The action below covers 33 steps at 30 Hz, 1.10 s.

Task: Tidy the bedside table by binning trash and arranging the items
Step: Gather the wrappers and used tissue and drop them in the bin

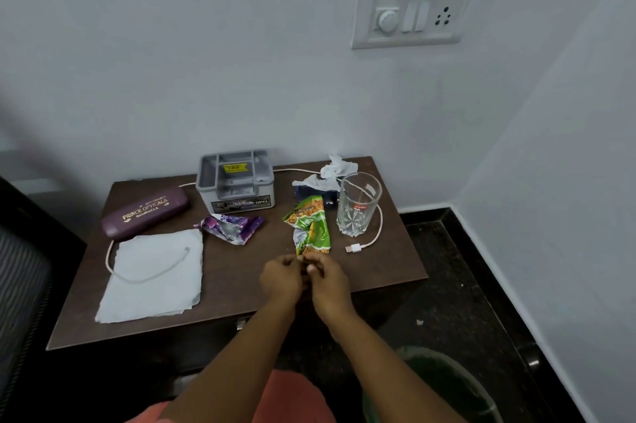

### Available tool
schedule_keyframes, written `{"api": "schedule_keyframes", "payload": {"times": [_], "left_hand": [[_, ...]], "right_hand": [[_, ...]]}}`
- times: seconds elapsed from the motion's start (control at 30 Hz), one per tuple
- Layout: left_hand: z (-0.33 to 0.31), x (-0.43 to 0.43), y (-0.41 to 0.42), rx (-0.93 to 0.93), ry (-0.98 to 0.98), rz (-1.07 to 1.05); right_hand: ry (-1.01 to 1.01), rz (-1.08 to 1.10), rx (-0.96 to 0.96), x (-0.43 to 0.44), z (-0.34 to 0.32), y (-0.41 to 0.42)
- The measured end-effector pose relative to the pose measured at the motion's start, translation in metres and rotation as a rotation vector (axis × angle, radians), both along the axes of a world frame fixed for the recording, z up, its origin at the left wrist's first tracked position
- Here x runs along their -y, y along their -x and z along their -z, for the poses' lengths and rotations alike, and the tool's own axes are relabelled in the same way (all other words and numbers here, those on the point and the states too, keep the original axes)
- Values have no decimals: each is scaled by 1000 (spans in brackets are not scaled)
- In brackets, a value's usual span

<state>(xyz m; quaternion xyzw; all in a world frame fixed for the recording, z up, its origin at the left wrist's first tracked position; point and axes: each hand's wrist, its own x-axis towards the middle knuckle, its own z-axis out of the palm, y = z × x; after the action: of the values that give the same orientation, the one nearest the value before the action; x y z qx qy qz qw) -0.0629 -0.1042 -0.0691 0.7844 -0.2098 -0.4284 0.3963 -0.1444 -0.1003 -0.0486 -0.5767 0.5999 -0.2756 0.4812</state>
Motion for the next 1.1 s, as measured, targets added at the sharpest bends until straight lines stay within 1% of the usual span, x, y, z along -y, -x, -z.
{"api": "schedule_keyframes", "payload": {"times": [0.07,0.1,0.13,0.17,0.23,0.3,0.37,0.4,0.47,0.53,0.6,0.63,0.7,0.77,0.8,0.9,0.97,1.03,1.1], "left_hand": [[-14,-6,2,14,14,6],[-20,-8,4,-25,16,-6],[-23,-10,6,-94,16,-33],[-26,-11,7,-171,19,-69],[-29,-14,6,-307,28,-114],[-31,-17,3,-390,72,-148],[-34,-21,4,-385,131,-140],[-36,-22,6,-342,159,-134],[-42,-28,12,-199,213,-116],[-50,-38,22,-107,281,-75],[-62,-52,38,-155,352,-63],[-66,-59,48,-191,381,-58],[-70,-72,66,-224,416,-23],[-74,-84,86,-237,419,3],[-76,-90,97,-244,405,19],[-82,-108,125,-287,352,113],[-87,-116,139,-384,323,154],[-87,-119,144,-477,323,136],[-84,-118,142,-468,343,124]], "right_hand": [[105,-55,-52,-7,3,0],[183,-106,-129,-11,0,1],[230,-146,-155,-15,0,1],[243,-198,-107,-20,-3,0],[311,-282,-124,-27,-2,-1],[381,-343,-144,-33,-8,3],[455,-341,-158,-35,-17,10],[482,-347,-146,-35,-20,14],[506,-306,-84,-36,-30,22],[497,-207,-29,-41,-44,31],[513,-15,31,-45,-55,44],[492,82,66,-47,-60,53],[322,206,180,-51,-75,73],[136,199,266,-57,-86,94],[99,183,263,-61,-91,104],[99,203,213,-76,-100,136],[87,219,199,-84,-104,158],[44,232,207,-91,-106,180],[0,229,196,-100,-104,202]]}}
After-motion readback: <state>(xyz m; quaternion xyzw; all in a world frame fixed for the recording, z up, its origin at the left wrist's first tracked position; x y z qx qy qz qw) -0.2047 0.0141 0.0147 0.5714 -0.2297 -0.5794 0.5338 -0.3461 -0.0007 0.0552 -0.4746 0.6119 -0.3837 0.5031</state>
